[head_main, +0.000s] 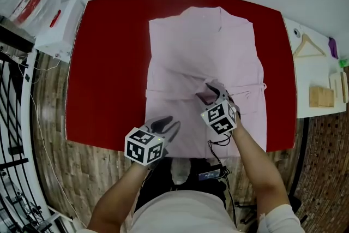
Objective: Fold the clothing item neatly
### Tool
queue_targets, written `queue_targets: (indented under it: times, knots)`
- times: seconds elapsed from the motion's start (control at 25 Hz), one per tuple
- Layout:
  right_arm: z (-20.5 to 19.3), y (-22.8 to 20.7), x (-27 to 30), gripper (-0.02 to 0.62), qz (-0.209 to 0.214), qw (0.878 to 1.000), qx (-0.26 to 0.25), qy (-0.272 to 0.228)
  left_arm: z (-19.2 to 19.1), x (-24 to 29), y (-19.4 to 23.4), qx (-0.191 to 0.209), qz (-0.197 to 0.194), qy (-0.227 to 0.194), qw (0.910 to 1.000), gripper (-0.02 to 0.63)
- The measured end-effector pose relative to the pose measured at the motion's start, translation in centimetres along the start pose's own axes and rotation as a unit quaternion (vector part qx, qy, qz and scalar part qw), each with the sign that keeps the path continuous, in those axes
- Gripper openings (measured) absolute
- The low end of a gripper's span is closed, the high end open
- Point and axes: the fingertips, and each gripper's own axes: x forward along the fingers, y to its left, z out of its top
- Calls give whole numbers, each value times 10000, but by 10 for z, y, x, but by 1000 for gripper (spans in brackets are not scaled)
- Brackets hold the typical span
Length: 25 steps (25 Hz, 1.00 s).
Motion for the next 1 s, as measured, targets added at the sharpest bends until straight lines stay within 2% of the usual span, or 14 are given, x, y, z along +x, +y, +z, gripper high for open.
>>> queue_targets:
  times: [0.24, 0.48, 0.72, 0.84, 1.0]
  knots:
    - [-2, -15, -9, 218, -239, 9987, 457, 32, -8, -14, 6, 21, -41, -3, 10000, 127]
    - [0, -24, -28, 218, -595, 9943, 886, -63, -8, -30, 12, 291, -184, -162, 9993, 125]
    - [-14, -19, -54, 218, -1056, 9854, 1334, -38, -5, -43, 7, 683, -591, -349, 9953, 20]
    - [-20, -13, -71, 216, -1256, 9790, 1601, -94, -10, -51, 0, 692, -920, -308, 9929, 6]
    - [-30, -10, -96, 210, -1523, 9685, 1955, -256, -21, -60, 0, 634, -837, -281, 9941, 6]
